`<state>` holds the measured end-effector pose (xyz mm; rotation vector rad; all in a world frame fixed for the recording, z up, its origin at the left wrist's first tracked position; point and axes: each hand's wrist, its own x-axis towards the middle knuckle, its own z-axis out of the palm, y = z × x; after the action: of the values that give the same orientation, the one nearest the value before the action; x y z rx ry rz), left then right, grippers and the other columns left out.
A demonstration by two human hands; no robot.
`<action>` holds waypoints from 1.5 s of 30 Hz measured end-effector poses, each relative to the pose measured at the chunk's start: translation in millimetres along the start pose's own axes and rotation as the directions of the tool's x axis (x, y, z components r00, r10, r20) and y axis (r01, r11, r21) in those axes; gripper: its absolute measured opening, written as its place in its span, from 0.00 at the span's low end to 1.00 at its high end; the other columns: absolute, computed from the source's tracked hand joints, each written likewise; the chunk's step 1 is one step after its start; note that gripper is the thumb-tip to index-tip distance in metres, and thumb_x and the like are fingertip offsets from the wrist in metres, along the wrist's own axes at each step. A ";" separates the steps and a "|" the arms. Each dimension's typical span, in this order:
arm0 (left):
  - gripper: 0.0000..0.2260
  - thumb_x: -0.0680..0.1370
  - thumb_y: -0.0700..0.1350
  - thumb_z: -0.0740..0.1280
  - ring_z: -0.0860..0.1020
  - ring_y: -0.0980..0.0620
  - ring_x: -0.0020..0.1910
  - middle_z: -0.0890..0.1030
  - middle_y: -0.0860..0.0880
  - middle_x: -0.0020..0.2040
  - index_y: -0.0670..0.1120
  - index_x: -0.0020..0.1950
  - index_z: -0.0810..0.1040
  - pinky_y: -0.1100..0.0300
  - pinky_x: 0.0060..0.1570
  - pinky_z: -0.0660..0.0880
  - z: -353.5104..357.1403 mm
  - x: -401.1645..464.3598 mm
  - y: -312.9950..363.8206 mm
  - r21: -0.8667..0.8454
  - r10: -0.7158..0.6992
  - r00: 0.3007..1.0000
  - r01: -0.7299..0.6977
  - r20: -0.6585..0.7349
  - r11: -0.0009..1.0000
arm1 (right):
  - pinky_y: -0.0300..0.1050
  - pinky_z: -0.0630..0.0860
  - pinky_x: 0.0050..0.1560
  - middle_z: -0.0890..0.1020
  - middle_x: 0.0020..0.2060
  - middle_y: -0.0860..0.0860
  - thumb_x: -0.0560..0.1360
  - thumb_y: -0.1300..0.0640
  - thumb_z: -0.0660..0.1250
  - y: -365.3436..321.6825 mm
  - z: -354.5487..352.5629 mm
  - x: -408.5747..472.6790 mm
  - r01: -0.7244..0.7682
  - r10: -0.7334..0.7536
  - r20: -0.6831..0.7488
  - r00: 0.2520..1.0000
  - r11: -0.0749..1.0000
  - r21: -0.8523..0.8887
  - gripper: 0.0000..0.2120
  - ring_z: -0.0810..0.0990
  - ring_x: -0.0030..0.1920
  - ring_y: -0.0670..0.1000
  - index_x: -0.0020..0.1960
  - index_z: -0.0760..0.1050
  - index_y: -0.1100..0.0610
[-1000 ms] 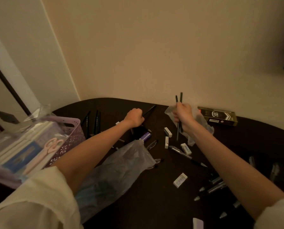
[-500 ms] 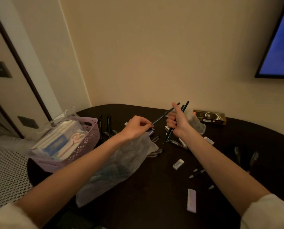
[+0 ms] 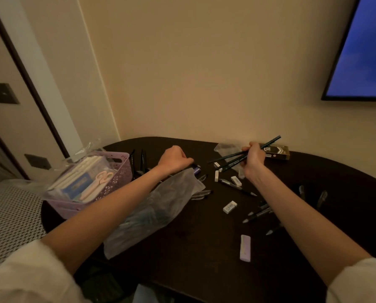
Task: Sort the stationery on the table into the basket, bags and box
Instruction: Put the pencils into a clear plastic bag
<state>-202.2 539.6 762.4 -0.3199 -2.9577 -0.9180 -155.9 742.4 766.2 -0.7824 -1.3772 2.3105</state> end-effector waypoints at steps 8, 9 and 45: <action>0.17 0.76 0.51 0.67 0.76 0.49 0.51 0.77 0.48 0.53 0.45 0.63 0.73 0.56 0.49 0.73 12.3 13.4 17.0 0.473 -0.181 0.958 0.057 0.222 0.879 | 0.40 0.69 0.30 0.74 0.34 0.53 0.82 0.56 0.54 -8.2 -21.9 -5.3 0.111 -0.073 0.216 0.974 0.979 -0.170 0.14 0.69 0.28 0.47 0.40 0.71 0.58; 0.17 0.77 0.48 0.67 0.76 0.50 0.49 0.76 0.48 0.51 0.45 0.64 0.72 0.57 0.47 0.73 10.9 13.0 17.5 0.471 -0.185 0.954 0.055 0.234 0.880 | 0.41 0.72 0.33 0.77 0.36 0.54 0.81 0.58 0.55 -9.6 -22.5 -6.7 0.121 -0.068 0.257 0.964 0.974 -0.193 0.13 0.72 0.30 0.48 0.40 0.71 0.59; 0.09 0.77 0.41 0.67 0.63 0.55 0.20 0.68 0.47 0.27 0.36 0.43 0.81 0.66 0.19 0.59 -141.3 -74.1 -18.4 -0.551 -0.203 0.955 0.052 -0.217 0.833 | 0.36 0.74 0.27 0.81 0.34 0.52 0.75 0.52 0.69 -8.9 139.6 -122.1 0.590 -0.001 0.813 0.583 0.688 -0.422 0.11 0.77 0.30 0.45 0.47 0.82 0.61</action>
<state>-138.2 431.4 862.3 0.0071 -2.4426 -1.6664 -144.6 583.5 861.5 0.4568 -2.5436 1.8368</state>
